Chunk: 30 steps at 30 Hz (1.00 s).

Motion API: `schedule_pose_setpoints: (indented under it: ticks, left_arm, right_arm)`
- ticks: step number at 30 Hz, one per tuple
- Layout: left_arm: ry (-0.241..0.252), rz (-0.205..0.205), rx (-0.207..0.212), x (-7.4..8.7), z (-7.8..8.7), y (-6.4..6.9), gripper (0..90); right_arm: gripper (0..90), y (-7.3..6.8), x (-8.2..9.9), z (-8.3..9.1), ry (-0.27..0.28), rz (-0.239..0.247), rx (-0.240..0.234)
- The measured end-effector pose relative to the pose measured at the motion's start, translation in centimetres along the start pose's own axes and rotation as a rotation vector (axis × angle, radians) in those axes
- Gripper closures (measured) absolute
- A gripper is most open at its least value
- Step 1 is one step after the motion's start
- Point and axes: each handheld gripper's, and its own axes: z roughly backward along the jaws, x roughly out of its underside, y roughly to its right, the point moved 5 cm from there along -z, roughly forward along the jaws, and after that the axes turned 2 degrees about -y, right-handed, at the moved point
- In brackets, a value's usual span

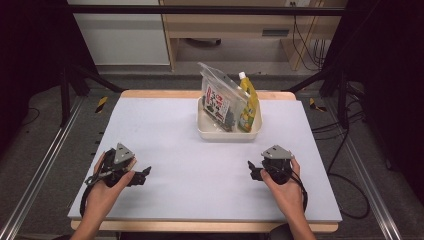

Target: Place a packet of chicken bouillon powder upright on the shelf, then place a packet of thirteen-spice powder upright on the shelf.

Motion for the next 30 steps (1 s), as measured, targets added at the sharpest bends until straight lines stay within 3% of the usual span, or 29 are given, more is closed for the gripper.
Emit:
schedule_pose_setpoints:
  ticks: [5, 9, 13, 19, 24, 30]
  left_arm:
    - [-0.028, 0.069, -0.024, 0.6, 0.7, -2.1, 6.4]
    - [-0.085, 0.123, -0.024, 1.3, 1.2, -3.7, 6.0]
    - [-0.154, 0.167, 0.021, 1.7, 1.1, -4.5, 5.9]
    - [-0.289, 0.175, 0.083, 1.9, 0.7, -4.5, 6.7]
    - [-0.379, 0.149, 0.060, 2.5, 0.5, -4.6, 8.3]
    - [-0.464, 0.186, 0.056, 3.8, 0.1, -5.6, 9.9]
  right_arm:
    - [13.7, 0.0, 0.2, 0.1, 0.024, -0.003, 0.002]
    - [13.2, 0.2, 0.3, 0.1, 0.024, -0.016, 0.006]
    - [13.2, 0.3, 0.3, 0.2, 0.026, -0.021, 0.010]
    - [13.3, -0.1, 0.5, 0.1, 0.020, 0.003, 0.002]
    - [13.4, -0.6, 0.4, 0.1, 0.019, 0.028, -0.003]
    - [13.4, -0.7, 0.5, 0.2, 0.014, 0.033, -0.010]
